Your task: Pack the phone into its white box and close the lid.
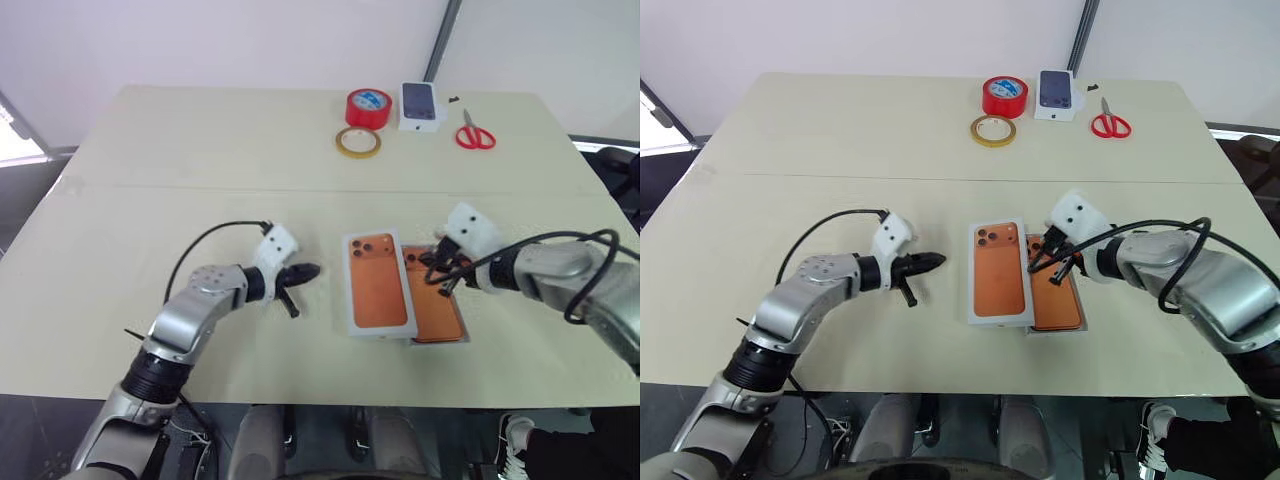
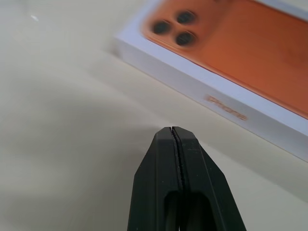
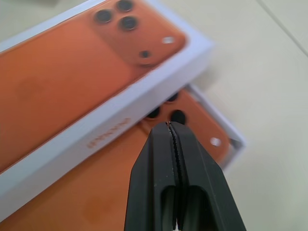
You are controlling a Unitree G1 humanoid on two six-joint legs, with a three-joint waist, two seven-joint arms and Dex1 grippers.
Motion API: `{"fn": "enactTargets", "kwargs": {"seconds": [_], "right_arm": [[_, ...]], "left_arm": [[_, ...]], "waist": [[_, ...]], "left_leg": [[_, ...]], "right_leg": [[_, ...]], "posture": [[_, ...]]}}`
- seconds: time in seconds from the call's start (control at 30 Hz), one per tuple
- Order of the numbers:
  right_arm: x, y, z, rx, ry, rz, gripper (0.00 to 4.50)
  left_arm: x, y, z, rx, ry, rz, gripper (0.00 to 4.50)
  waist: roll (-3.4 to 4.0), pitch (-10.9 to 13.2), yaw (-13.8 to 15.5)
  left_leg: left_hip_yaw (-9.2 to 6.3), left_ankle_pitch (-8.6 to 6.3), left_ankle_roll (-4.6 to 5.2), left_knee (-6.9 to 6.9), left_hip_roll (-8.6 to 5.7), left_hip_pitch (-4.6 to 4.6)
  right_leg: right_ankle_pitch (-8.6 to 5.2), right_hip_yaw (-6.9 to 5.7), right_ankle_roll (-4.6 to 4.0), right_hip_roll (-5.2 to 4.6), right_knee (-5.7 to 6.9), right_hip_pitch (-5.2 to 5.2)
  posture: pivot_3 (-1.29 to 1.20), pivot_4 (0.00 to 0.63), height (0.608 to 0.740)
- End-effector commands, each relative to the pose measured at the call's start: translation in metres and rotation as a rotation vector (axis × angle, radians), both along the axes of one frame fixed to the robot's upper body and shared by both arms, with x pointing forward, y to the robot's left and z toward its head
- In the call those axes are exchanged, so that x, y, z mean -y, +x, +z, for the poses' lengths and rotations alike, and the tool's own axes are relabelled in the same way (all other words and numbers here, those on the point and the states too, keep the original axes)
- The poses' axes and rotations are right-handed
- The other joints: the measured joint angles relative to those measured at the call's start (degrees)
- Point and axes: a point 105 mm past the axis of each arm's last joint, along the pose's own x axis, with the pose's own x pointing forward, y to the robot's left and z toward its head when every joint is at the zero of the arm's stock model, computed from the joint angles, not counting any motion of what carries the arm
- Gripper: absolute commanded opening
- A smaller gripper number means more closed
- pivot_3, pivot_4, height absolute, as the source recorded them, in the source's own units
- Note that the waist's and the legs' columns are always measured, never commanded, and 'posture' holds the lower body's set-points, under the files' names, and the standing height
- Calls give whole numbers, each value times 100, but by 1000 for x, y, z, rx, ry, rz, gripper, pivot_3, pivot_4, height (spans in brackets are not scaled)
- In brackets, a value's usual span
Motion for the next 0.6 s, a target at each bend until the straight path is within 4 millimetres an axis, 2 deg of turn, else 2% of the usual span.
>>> {"fn": "enactTargets", "kwargs": {"seconds": [0.03, 0.33, 0.6], "right_arm": [[-10, 1, 4, 53, -42, 57, 37], [-14, -8, 5, 39, -44, 120, 37], [5, -20, 4, -4, -89, 115, 37]], "left_arm": [[19, -3, 5, 33, 17, -71, 0], [51, -13, 15, 7, -64, -181, 0], [80, -22, 25, 9, -96, -295, 0]], "waist": [[0, 0, -1], [0, 0, -1], [-2, 1, 11]], "left_leg": [[0, 0, 0, 0, 0, 0], [-1, 1, 0, 0, 1, 0], [-2, 1, 1, 7, -2, -1]], "right_leg": [[0, 0, 0, 0, 0, 0], [0, -1, 0, 3, 5, -1], [0, -1, 1, 1, 5, 2]], "posture": [[0, 150, 740], [0, 150, 740], [0, 150, 740]]}}
